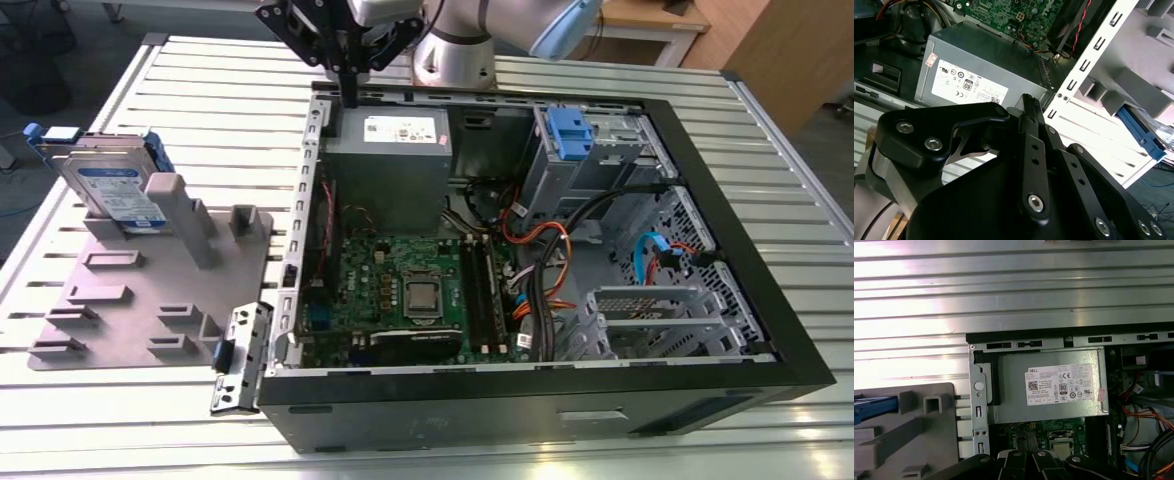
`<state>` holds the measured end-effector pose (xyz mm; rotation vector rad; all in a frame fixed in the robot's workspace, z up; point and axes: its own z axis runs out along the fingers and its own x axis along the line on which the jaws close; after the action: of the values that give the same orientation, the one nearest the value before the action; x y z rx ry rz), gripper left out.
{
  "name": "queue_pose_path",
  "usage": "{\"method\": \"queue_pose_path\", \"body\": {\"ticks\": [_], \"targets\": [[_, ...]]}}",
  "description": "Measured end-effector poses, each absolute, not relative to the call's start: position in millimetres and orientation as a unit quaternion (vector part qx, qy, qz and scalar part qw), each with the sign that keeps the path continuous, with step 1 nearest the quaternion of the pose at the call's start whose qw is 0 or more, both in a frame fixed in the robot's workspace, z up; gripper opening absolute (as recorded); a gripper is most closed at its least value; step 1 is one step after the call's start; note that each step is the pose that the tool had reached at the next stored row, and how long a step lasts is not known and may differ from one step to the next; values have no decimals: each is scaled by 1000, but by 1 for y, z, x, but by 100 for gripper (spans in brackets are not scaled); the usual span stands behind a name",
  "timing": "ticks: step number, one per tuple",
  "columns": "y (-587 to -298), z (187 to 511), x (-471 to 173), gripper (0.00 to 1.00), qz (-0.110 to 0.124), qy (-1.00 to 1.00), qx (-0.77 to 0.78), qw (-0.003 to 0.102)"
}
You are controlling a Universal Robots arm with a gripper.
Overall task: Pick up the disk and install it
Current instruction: 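Reach for the disk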
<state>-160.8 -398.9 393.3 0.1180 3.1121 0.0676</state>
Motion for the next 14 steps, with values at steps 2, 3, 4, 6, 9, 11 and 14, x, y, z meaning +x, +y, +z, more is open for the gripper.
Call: {"method": "queue_pose_path", "body": {"ticks": [2,3,4,6,9,11,14], "targets": [[-399,393,-162,11,22,999,38,13],[-399,393,-162,11,22,999,38,13],[-399,393,-163,11,22,999,38,13],[-399,393,-164,11,22,999,38,13],[-399,393,-165,11,22,999,38,13],[-399,393,-166,11,22,999,38,13],[-399,393,-167,11,22,999,38,13]]}}
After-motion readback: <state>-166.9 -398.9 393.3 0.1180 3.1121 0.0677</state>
